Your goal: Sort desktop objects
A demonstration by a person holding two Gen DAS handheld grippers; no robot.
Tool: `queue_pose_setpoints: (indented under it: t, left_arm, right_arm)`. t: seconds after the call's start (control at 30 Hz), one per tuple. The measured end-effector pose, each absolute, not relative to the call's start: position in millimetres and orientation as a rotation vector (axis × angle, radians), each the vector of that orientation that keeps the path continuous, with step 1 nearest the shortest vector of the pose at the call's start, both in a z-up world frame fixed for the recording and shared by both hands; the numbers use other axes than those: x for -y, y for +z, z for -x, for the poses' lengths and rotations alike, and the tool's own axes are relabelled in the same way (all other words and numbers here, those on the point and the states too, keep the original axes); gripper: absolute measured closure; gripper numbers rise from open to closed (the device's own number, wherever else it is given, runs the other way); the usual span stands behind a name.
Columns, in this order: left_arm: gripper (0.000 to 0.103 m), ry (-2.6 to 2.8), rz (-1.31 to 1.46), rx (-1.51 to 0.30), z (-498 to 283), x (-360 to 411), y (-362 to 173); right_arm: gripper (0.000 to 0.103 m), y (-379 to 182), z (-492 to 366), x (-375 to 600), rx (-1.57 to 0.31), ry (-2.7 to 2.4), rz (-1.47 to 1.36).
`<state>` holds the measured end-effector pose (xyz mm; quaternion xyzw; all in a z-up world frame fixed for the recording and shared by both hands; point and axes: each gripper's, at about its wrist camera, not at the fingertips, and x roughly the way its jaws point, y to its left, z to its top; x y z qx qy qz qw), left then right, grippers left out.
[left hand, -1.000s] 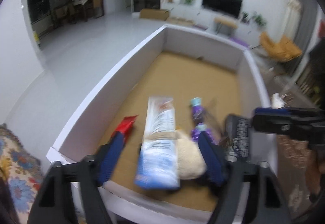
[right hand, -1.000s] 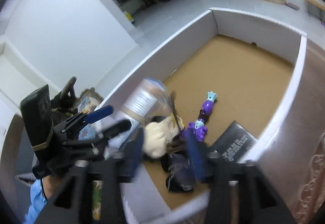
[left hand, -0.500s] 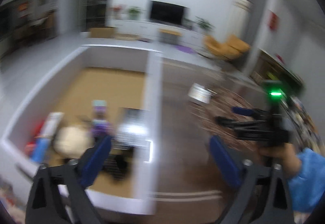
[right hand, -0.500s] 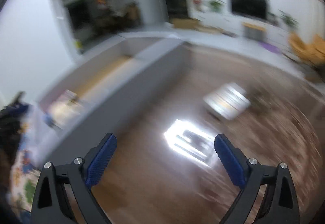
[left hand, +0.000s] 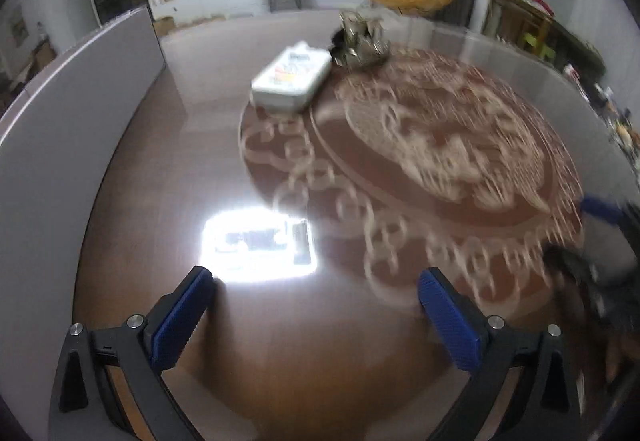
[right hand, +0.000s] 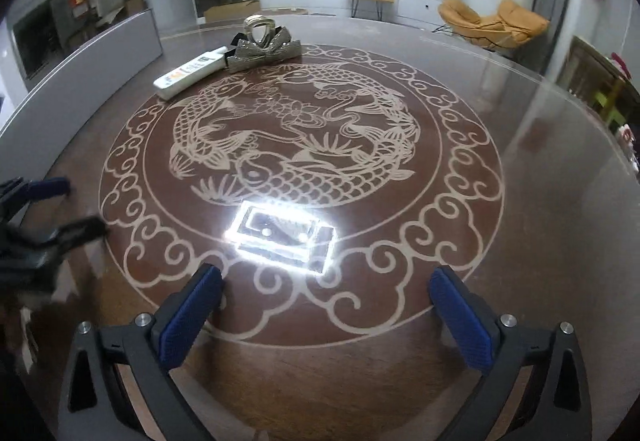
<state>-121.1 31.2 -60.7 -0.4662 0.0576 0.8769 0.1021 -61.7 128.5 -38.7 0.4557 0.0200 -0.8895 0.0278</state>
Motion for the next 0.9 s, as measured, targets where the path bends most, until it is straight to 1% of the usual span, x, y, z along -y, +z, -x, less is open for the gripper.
queue_pose_setpoints:
  t: [0.13,0.9]
  left_arm:
    - [0.000,2.604,1.350,-0.166,139.7,-33.4,-62.9]
    - [0.000,2.607,1.335,-0.163,138.2,-33.5,-62.1]
  right_arm:
    - [0.000,-36.6,62.1,-131.3,-0.061,-2.748,-1.409]
    - [0.000,-42.1,61.9,-128.4,-0.063,-2.748,-1.410]
